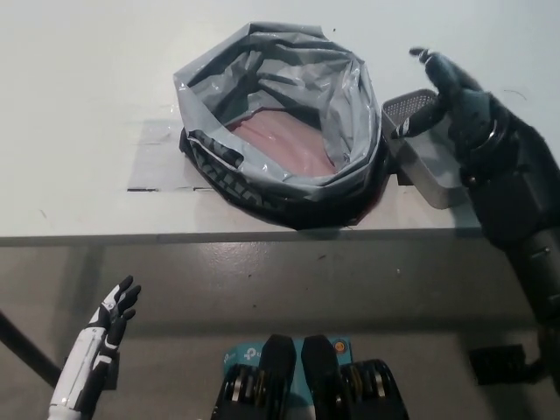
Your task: Use the right hand to pick up a small rectangular container and put it into a plastic bag and lift the bag
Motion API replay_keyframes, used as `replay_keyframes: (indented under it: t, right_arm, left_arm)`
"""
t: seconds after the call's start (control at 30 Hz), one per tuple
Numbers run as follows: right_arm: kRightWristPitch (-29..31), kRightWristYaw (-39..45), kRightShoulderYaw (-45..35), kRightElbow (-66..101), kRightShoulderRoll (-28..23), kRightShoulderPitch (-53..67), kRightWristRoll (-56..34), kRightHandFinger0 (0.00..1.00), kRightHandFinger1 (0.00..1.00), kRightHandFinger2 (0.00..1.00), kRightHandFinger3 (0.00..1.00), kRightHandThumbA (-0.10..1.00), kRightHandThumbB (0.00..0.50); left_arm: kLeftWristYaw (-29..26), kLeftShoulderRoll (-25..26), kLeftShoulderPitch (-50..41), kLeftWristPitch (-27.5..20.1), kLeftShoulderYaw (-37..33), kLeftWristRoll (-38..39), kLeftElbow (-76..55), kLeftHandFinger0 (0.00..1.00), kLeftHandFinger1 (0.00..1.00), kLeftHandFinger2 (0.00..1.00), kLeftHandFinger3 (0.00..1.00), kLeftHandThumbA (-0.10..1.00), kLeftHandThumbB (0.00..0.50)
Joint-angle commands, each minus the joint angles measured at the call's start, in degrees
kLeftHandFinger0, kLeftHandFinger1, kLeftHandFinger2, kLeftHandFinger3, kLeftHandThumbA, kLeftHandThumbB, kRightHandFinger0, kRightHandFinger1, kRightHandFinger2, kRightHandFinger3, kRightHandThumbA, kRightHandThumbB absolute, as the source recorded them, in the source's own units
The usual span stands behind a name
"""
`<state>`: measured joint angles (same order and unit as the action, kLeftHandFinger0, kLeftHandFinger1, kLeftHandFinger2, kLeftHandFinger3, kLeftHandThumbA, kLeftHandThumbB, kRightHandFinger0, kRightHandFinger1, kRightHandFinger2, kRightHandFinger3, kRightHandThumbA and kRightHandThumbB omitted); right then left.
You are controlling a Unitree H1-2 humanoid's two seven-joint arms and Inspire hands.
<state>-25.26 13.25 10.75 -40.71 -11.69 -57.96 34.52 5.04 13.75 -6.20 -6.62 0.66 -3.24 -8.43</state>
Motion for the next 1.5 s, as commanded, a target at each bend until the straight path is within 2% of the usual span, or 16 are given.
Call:
replay_keyframes:
  t: [0.0,0.33,0.77,1.1,1.27,1.33,1.37,1.43,1.47]
  right_arm:
    - [-1.7,0.2,-1.0,-0.4,0.5,-3.3,0.1,1.00,1.00,1.00,1.00,1.00,0.500]
    - [-1.7,0.6,-2.9,-1.9,1.9,-2.3,0.9,1.00,1.00,1.00,1.00,1.00,0.500]
    - [-1.7,0.9,-0.2,-2.6,1.1,-1.7,8.9,1.00,1.00,1.00,1.00,1.00,0.500]
    - [-1.7,4.4,-1.0,-5.9,1.9,-1.1,12.3,1.00,1.00,1.00,1.00,1.00,0.500]
    - [-1.7,13.9,2.9,-5.5,0.8,-0.4,17.7,1.00,1.00,1.00,1.00,1.00,0.424]
    - [-1.7,17.7,4.9,-7.5,0.4,-1.3,18.4,1.00,1.00,1.00,1.00,1.00,0.427]
    - [-1.7,19.6,6.3,-10.7,0.3,-2.6,15.8,1.00,1.00,1.00,1.00,1.00,0.393]
    - [-1.7,20.3,6.4,-12.9,0.3,-3.2,12.8,1.00,1.00,1.00,1.00,1.00,0.368]
    - [-1.7,20.9,6.4,-13.5,0.2,-3.3,11.4,1.00,1.00,1.00,1.00,0.95,0.345]
  left_arm:
    - [0.4,0.9,-0.4,-2.8,0.4,-0.2,-1.7,1.00,1.00,1.00,1.00,1.00,0.093]
    - [0.5,0.6,-0.9,-2.7,0.4,0.1,-1.4,1.00,1.00,1.00,1.00,1.00,0.083]
    - [0.3,0.6,-1.1,-3.1,0.7,0.0,-1.2,1.00,1.00,1.00,1.00,1.00,0.074]
    - [0.2,0.6,-0.6,-2.9,0.9,-0.1,-1.2,1.00,1.00,1.00,1.00,1.00,0.114]
    - [0.2,0.6,-0.4,-3.7,0.8,-0.2,-1.0,1.00,1.00,1.00,1.00,1.00,0.110]
    - [0.2,0.6,-0.2,-3.6,0.8,-0.3,-1.1,1.00,1.00,1.00,1.00,1.00,0.119]
    - [0.2,0.6,-0.1,-3.3,0.8,-0.4,-1.2,1.00,1.00,1.00,1.00,1.00,0.127]
    - [0.2,0.7,-0.1,-3.0,0.8,-0.4,-1.4,1.00,1.00,1.00,1.00,1.00,0.127]
    - [0.2,0.7,0.0,-3.0,0.8,-0.5,-1.4,1.00,1.00,1.00,1.00,1.00,0.125]
